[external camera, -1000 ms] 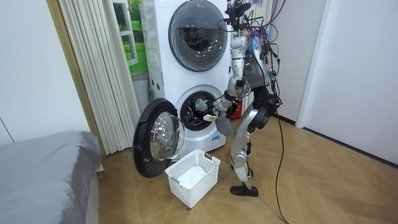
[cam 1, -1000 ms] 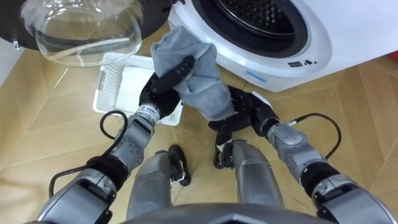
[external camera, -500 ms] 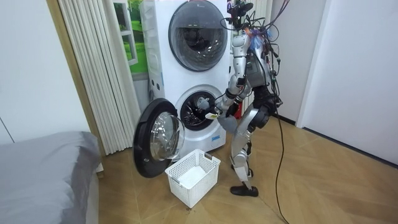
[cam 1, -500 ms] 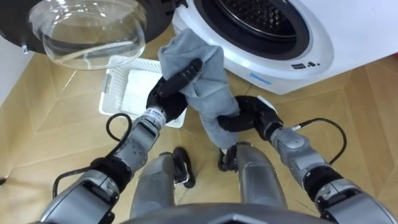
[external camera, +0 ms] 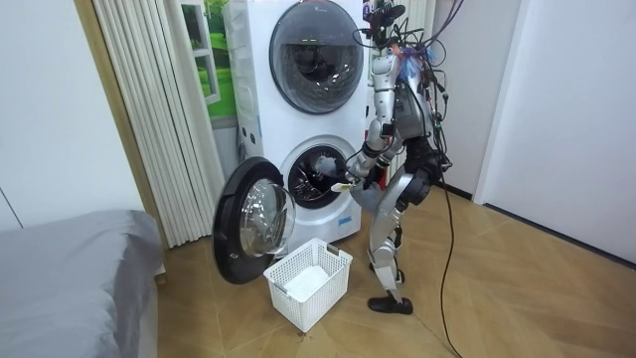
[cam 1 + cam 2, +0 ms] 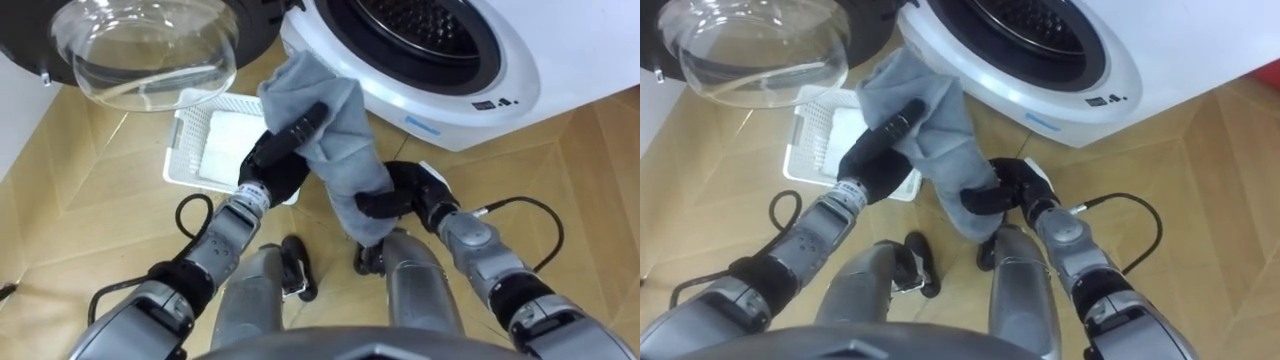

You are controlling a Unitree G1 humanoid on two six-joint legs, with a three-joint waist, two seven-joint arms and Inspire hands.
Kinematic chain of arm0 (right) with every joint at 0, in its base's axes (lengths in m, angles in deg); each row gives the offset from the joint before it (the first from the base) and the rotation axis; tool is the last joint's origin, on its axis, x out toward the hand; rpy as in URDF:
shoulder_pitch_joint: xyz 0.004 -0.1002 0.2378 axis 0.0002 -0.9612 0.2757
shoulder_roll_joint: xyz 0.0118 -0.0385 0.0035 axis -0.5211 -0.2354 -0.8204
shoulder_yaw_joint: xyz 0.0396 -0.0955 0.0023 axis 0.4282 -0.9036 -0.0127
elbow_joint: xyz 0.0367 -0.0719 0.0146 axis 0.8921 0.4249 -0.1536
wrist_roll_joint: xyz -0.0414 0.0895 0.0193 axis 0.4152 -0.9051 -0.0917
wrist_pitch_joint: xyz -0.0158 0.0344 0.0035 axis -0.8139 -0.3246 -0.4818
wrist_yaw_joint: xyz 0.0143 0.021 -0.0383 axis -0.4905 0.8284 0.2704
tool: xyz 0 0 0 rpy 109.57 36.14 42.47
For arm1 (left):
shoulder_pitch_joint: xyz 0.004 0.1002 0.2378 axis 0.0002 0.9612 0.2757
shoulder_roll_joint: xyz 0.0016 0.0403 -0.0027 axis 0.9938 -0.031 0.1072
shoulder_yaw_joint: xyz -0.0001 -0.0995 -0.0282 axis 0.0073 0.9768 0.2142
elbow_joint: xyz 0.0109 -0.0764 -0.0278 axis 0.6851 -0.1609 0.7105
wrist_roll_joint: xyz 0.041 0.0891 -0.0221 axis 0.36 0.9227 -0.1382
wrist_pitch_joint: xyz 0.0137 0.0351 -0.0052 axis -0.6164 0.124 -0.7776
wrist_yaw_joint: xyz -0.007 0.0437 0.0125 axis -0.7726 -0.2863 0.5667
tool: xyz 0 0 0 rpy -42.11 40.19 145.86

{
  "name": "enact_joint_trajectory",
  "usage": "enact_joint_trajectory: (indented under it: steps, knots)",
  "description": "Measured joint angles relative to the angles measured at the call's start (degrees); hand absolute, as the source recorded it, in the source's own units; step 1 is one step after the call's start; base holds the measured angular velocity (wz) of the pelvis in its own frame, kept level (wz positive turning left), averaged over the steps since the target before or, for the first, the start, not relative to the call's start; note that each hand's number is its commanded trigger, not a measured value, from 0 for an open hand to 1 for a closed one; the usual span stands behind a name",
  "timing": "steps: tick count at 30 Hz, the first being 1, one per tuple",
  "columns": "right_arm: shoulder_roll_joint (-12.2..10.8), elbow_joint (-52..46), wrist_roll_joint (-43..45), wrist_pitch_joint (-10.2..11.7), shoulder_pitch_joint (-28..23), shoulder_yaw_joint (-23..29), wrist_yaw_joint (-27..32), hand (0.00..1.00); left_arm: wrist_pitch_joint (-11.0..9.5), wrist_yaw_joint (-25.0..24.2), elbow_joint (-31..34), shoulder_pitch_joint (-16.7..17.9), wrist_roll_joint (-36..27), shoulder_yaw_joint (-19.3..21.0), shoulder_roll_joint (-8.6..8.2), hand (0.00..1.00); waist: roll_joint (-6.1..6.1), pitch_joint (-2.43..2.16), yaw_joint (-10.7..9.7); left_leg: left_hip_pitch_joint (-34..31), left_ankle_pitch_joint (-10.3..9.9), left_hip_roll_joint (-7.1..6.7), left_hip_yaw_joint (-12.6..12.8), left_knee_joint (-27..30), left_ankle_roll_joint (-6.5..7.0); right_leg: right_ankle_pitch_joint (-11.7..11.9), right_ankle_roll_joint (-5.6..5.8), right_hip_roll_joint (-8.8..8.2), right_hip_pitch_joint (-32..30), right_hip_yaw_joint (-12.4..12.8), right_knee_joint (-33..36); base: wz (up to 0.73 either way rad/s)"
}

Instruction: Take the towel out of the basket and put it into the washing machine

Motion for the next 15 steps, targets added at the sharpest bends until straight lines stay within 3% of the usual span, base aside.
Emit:
enact_joint_trajectory:
  steps: [6, 8, 11, 15]
  knots:
    - [-0.60, 2.43, -0.18, -0.16, -0.05, 0.93, 1.41, 1.00, 0.05, 2.70, -0.07, 0.20, 0.69, 4.49, -0.68, 0.00, -0.17, 0.39, 1.16, 0.00, -0.06, 0.04, 0.01, -0.19, -0.12, -0.03, -0.07, 0.08, -0.01, -0.14, -0.25, 0.00]
    - [-1.13, 4.05, -0.23, -0.19, 0.34, 2.99, 1.49, 1.00, -0.03, 4.18, -0.06, 0.60, 3.71, 7.80, -0.37, 0.00, -0.15, 0.49, 2.09, -0.11, -0.06, 0.03, 0.00, -0.32, -0.14, -0.08, -0.13, 0.05, -0.14, -0.21, -0.29, 0.00]
    - [-1.23, 4.92, -2.08, -0.42, 0.48, 4.15, 2.43, 1.00, -0.38, 7.41, -0.41, 1.35, 5.18, 10.02, 0.58, 0.00, -0.12, 0.50, 3.36, -0.92, -0.07, 0.04, -0.11, -0.26, -0.15, -0.12, -0.14, 0.04, -0.83, -0.38, -0.22, 0.01]
    - [-1.12, 6.38, -5.62, -1.37, 1.84, 5.29, 3.66, 1.00, -0.38, 11.84, -1.10, 1.71, 7.55, 11.91, 0.65, 0.00, 0.06, 0.61, 4.41, -2.00, -0.06, -0.06, -1.12, 0.04, -0.14, -0.12, -0.14, -0.17, -1.09, -1.50, 0.00, 0.12]
